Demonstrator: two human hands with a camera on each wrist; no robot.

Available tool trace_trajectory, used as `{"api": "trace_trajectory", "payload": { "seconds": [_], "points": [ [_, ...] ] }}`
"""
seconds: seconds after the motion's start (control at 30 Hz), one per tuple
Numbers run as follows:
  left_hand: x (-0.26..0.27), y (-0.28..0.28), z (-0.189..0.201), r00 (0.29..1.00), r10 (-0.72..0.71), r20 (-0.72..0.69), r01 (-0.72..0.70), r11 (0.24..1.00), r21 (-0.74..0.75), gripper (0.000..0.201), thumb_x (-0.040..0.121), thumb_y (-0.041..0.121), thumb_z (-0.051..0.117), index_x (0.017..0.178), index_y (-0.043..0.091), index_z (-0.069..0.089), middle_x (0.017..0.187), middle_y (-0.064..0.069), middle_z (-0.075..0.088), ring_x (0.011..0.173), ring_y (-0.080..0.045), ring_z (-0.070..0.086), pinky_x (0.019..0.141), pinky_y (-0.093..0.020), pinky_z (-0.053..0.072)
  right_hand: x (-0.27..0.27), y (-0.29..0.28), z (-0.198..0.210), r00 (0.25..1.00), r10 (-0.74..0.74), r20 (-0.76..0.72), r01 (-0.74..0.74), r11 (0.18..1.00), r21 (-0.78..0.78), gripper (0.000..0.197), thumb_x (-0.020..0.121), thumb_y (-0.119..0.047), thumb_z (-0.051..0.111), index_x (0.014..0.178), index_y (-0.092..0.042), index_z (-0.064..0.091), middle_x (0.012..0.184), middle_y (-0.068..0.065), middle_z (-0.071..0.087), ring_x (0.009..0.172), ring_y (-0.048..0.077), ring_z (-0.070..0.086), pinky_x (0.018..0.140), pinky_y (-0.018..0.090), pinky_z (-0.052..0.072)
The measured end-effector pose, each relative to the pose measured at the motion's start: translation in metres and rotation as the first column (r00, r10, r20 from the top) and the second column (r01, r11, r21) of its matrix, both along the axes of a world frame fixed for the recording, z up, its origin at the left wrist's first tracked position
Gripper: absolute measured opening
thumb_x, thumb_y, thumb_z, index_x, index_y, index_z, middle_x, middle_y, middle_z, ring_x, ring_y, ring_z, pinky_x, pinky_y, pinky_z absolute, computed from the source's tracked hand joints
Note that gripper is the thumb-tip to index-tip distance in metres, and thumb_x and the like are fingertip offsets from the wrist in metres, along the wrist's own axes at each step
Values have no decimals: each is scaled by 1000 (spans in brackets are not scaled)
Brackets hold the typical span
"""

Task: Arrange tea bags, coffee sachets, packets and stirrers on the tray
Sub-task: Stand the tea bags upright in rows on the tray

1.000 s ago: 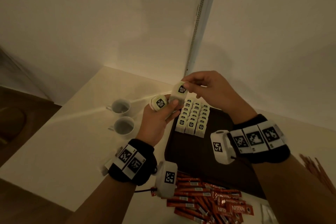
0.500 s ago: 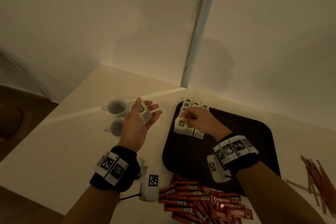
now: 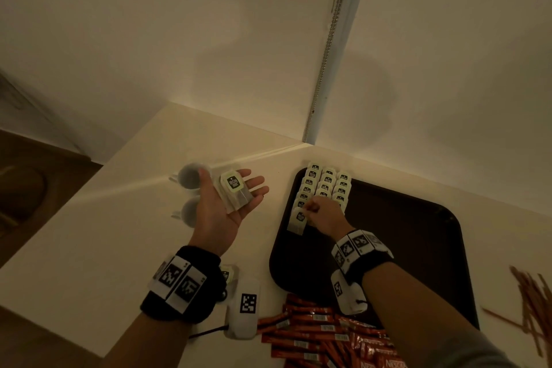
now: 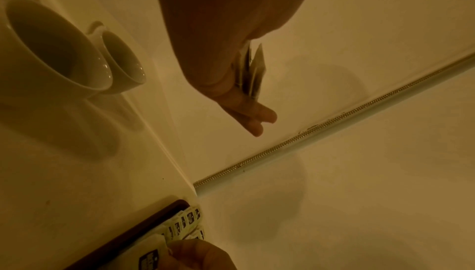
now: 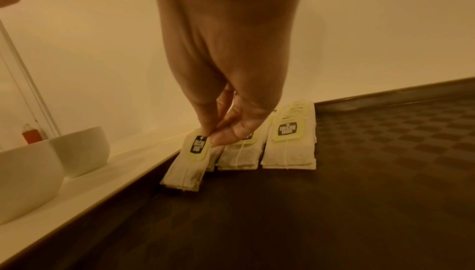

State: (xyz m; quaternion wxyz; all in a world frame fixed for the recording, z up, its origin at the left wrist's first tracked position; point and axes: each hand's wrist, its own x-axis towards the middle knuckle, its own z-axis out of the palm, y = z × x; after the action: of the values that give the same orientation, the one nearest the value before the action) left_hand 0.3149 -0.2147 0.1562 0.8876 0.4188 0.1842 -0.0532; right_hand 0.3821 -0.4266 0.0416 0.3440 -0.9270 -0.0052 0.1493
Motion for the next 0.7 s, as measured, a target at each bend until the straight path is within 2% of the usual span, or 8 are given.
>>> {"api": "trace_trajectory", "payload": {
  "seconds": [0.2, 0.27, 0.33, 0.4, 0.47, 0.53, 0.63, 0.7],
  "points": [
    [3, -2, -4, 999, -37, -27, 37, 999, 27, 81, 91, 67, 10, 110, 5, 59, 97, -17, 73, 87, -29, 71, 64, -29, 58, 8, 3, -1, 999, -45, 22, 46, 999, -10, 17, 85, -16, 67, 98, -5, 64, 97, 8, 66, 89, 17, 59, 77, 24, 46],
    [4, -3, -6, 996, -74, -53, 76, 996, 37, 82, 91, 68, 10, 110, 6, 59, 98, -17, 72, 89, -30, 71, 65, -30, 59, 9, 10, 18, 989, -101, 105, 93, 992, 80, 17, 86, -20, 67, 98, -9, 63, 90, 3, 61, 82, 14, 56, 72, 21, 42],
    [6, -5, -7, 988, -133, -76, 138, 989, 62, 83, 89, 70, 9, 110, 6, 60, 100, -17, 72, 92, -30, 70, 67, -31, 59, 4, 23, 50, 968, -88, 235, 21, 961, 275, 12, 87, -23, 66, 96, -16, 64, 88, -1, 57, 76, 9, 53, 70, 19, 39],
    [8, -11, -5, 978, -190, -87, 197, 976, 89, 83, 89, 70, 9, 107, 8, 62, 99, -15, 73, 91, -27, 70, 69, -31, 59, -4, 35, 89, 940, 31, 339, -173, 901, 398, 18, 83, -26, 70, 100, -24, 64, 93, -1, 54, 81, 7, 52, 71, 14, 40],
    [9, -17, 1, 970, -233, -68, 237, 969, 72, 81, 90, 69, 10, 107, 10, 64, 102, -12, 72, 90, -23, 71, 69, -32, 59, -10, 42, 118, 900, 200, 387, -352, 857, 376, 31, 76, -25, 76, 104, -27, 64, 99, 1, 52, 88, 2, 49, 77, 10, 39],
    [11, -23, 8, 963, -268, -27, 269, 962, 42, 78, 90, 68, 13, 108, 11, 64, 109, -11, 70, 91, -21, 70, 72, -34, 59, -10, 45, 132, 845, 299, 444, -449, 848, 281, 35, 71, -23, 80, 103, -22, 67, 97, -3, 50, 90, 0, 49, 82, 12, 39],
    [11, -27, 17, 955, -295, 30, 294, 955, 41, 72, 85, 69, 22, 113, 16, 63, 112, -11, 69, 99, -24, 68, 75, -36, 59, -4, 39, 146, 831, 258, 494, -410, 883, 228, 24, 74, -20, 78, 97, -16, 70, 95, -3, 54, 87, 7, 53, 74, 7, 38],
    [9, -29, 21, 953, -296, 69, 291, 954, 68, 68, 79, 65, 35, 120, 18, 60, 117, -10, 68, 106, -25, 66, 73, -33, 58, -2, 32, 159, 816, 213, 537, -386, 893, 233, 15, 80, -17, 73, 95, -18, 71, 93, -3, 60, 82, 5, 54, 69, 6, 38]
  ]
}}
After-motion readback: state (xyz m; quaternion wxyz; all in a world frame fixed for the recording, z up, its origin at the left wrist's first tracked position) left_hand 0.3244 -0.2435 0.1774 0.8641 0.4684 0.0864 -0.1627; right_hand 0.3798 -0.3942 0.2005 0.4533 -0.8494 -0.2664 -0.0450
